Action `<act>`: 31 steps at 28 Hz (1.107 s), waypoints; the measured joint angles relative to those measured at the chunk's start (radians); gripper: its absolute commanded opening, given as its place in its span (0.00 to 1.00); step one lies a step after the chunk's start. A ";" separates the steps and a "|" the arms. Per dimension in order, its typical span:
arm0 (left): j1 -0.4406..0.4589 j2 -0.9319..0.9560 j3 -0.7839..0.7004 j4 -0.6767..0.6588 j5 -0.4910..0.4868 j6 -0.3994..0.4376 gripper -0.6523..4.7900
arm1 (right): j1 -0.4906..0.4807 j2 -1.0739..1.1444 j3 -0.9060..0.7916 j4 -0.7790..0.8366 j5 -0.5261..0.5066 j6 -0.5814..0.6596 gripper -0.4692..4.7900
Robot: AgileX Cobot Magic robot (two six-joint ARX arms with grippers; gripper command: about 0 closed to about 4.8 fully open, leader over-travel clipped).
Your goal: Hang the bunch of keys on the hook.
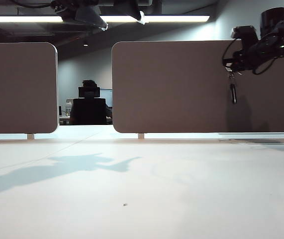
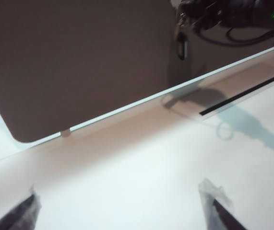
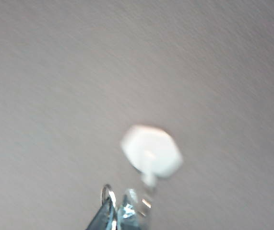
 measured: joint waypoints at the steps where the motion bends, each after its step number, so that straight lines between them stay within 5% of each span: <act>1: 0.004 0.000 0.000 0.004 0.002 0.000 1.00 | 0.006 0.003 0.001 0.018 0.000 0.000 0.08; 12: 0.021 0.000 0.002 0.013 0.000 0.000 1.00 | -0.006 0.066 0.007 0.071 0.060 -0.026 0.08; 31: 0.021 0.000 0.006 0.015 0.000 0.000 1.00 | -0.020 0.103 0.044 0.075 0.014 0.006 0.08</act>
